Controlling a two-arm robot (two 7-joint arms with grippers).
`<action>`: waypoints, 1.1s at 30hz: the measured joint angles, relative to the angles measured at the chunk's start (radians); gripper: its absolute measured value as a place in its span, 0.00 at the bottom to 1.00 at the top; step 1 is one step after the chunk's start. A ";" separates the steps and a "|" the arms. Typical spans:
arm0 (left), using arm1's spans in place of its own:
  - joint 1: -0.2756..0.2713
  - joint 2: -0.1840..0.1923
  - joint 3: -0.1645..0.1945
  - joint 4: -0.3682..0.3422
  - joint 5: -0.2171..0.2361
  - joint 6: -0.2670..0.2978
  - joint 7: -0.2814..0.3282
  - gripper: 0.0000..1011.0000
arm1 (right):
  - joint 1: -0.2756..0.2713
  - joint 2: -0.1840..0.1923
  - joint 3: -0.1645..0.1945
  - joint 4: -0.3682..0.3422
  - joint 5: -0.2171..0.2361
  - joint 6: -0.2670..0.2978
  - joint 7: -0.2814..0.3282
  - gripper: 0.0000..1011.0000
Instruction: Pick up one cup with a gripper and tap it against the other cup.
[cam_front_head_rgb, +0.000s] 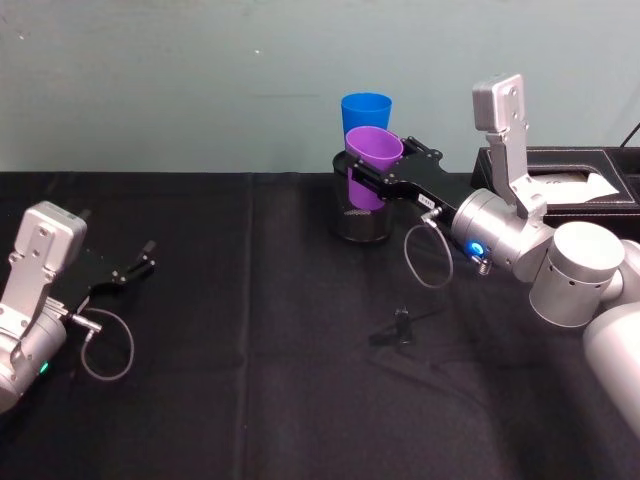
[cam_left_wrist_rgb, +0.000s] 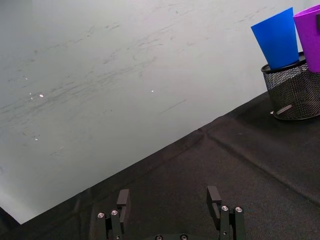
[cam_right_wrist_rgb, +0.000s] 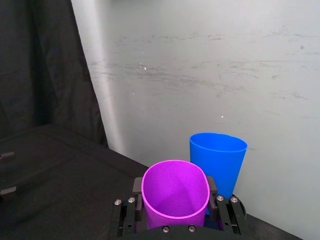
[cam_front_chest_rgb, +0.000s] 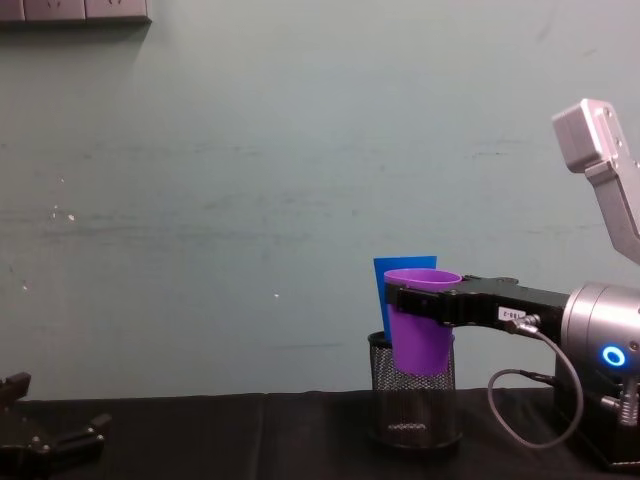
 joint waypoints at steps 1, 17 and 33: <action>0.000 0.000 0.000 0.000 0.000 0.000 0.000 0.99 | 0.000 0.000 0.000 0.000 0.000 0.000 0.000 0.71; 0.000 0.000 0.000 0.000 0.000 0.000 0.000 0.99 | 0.000 0.000 0.000 0.000 0.000 0.000 0.000 0.71; 0.000 0.000 0.000 0.000 0.000 0.000 0.000 0.99 | 0.000 0.000 0.000 0.000 0.000 0.000 0.000 0.71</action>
